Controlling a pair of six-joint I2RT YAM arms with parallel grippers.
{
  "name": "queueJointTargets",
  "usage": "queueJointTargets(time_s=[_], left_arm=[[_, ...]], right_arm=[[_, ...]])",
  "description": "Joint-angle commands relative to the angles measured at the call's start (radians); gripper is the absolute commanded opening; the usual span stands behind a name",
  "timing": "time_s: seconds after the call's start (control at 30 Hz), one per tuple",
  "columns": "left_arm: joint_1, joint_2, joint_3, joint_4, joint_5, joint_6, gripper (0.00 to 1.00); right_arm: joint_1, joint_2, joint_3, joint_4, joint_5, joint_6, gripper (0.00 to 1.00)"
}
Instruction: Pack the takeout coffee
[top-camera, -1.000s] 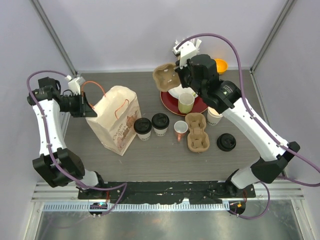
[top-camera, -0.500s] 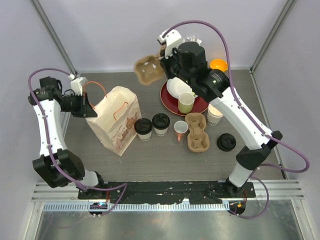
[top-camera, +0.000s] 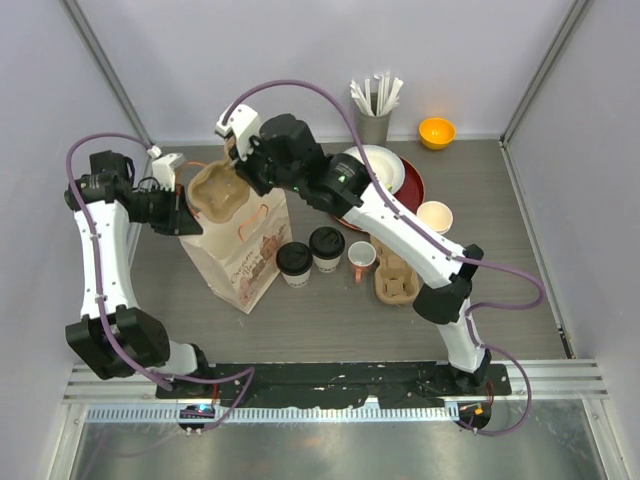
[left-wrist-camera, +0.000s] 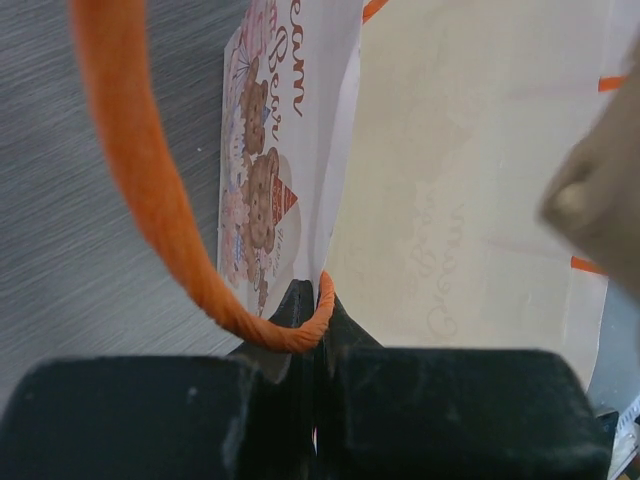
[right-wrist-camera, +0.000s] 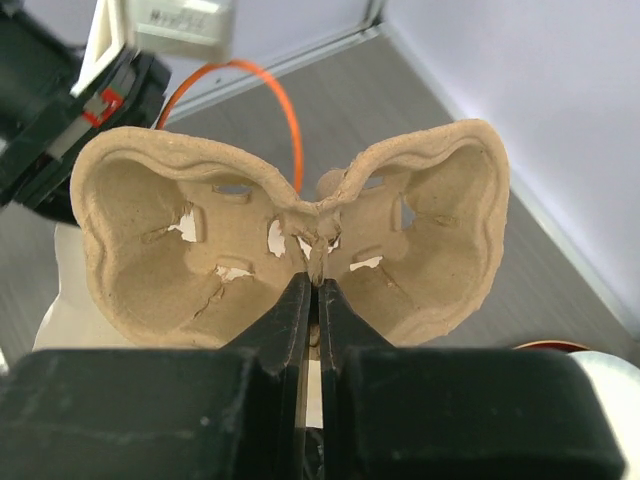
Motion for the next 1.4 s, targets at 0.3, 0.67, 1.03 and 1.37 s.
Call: queueJointTargets(time_s=[0.3,0.67,1.03,1.37], left_arm=[[-0.024,-0.1,0.013,-0.075,0.002,-0.035,0.0],[-0.034,-0.111,0.019,-0.058,-0.008,-0.035,0.0],[-0.034,-0.128,0.026,-0.072,0.008,-0.014,0.0],[-0.034,-0.134,0.019,-0.066,0.006,0.006,0.0]], right_arm=[[0.067,0.087,0.039,-0.194,0.024,0.058,0.01],[0.09,0.127,0.05,-0.295,0.069,0.193,0.01],[0.15,0.133,0.071,-0.269,0.074,0.383,0.01],[0.11,0.122,0.027,-0.113,0.002,0.406,0.01]])
